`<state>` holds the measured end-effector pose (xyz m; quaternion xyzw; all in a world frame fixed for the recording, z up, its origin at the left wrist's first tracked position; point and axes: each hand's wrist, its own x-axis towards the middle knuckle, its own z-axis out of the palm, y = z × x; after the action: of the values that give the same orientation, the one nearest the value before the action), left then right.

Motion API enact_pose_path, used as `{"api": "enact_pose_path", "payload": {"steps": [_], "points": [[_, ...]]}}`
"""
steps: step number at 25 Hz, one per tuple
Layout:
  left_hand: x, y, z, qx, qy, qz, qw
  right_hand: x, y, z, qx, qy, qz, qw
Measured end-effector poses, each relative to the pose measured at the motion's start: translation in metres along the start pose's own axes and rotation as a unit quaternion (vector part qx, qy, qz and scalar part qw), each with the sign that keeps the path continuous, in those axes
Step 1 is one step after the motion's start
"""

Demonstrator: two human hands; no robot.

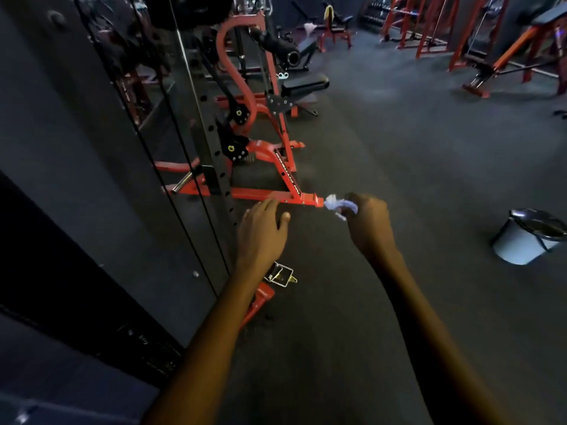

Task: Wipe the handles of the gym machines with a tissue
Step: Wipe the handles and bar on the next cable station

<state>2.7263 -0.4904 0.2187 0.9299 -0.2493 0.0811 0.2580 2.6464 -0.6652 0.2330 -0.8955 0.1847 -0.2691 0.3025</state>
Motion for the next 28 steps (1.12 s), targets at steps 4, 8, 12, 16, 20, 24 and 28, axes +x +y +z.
{"api": "enact_pose_path", "payload": {"steps": [4, 8, 12, 16, 20, 24, 28], "points": [[-0.006, 0.046, 0.043, -0.004, -0.008, -0.054, 0.998, 0.003, 0.052, -0.014, -0.019, -0.035, -0.022, 0.999], [-0.003, 0.100, 0.078, -0.009, 0.008, -0.094, 0.995, 0.031, 0.113, -0.029, -0.077, -0.083, -0.074, 0.991], [0.015, 0.149, 0.109, 0.003, 0.015, -0.133, 0.991, 0.070, 0.156, -0.041, -0.067, -0.124, -0.111, 0.984], [0.046, 0.169, 0.133, 0.049, 0.008, -0.158, 0.986, 0.118, 0.177, -0.034, -0.048, -0.154, -0.137, 0.977], [0.104, 0.169, 0.155, 0.067, 0.028, -0.192, 0.979, 0.193, 0.189, -0.010, -0.022, -0.157, -0.178, 0.971], [0.169, 0.170, 0.167, 0.055, 0.065, -0.231, 0.969, 0.263, 0.190, 0.001, -0.075, -0.205, -0.214, 0.952], [0.220, 0.170, 0.171, 0.058, 0.093, -0.269, 0.957, 0.329, 0.186, 0.015, -0.022, -0.204, -0.264, 0.942]]}}
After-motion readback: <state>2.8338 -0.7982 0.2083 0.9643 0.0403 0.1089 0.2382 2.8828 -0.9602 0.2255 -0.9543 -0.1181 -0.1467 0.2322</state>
